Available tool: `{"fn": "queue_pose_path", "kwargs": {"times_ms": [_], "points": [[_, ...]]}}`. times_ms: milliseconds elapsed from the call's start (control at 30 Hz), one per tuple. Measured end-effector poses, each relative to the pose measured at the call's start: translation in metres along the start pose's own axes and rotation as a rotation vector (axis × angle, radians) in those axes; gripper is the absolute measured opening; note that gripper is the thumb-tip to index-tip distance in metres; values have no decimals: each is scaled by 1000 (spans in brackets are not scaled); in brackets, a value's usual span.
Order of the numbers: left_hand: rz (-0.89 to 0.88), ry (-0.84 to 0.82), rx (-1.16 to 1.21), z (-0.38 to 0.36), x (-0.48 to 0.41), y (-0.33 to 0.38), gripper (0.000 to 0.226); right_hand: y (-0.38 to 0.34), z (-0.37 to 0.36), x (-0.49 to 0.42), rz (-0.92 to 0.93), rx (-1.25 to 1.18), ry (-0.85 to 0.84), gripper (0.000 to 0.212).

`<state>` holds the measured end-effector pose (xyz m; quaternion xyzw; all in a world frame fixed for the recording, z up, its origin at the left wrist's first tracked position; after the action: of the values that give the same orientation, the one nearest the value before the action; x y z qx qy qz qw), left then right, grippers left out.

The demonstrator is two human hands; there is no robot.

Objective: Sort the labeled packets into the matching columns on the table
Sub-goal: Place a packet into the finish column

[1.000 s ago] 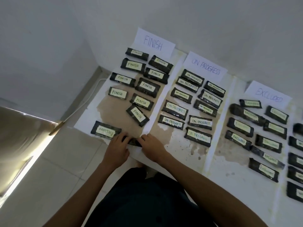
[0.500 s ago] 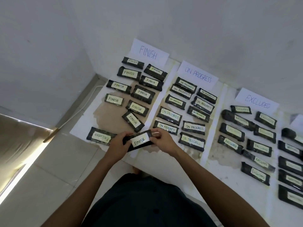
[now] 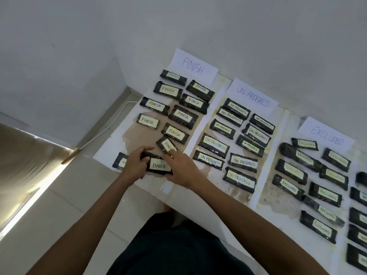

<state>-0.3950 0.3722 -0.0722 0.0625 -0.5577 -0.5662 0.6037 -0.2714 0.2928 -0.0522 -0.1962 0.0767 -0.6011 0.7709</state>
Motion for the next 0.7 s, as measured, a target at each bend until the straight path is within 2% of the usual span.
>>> {"fn": "queue_pose_path", "kwargs": {"times_ms": [100, 233, 367, 467, 700], "points": [[24, 24, -11, 19, -19, 7, 35, -3, -3, -29, 2, 16, -27, 65], [25, 69, 30, 47, -50, 17, 34, -4, -5, -72, -12, 72, 1, 60], [34, 216, 65, 79, -81, 16, 36, -6, -7, -116, -49, 63, 38, 54], [31, 319, -56, 92, -93, 6, 45, -7, -16, -141, -59, 48, 70, 42], [-79, 221, -339, 71, -87, -26, 59, 0, -32, -149, -76, 51, 67, 32]]}}
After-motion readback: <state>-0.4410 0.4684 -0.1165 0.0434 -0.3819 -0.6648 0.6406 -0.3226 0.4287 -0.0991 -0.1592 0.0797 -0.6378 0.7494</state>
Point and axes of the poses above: each hand's wrist, its own x-axis away from the middle knuckle, its own z-axis out of the back of the hand, y = z × x, the point moved 6 cm from there along -x, towards the middle knuckle, and after that the axes turned 12 degrees about z, right-handed, at the moved point
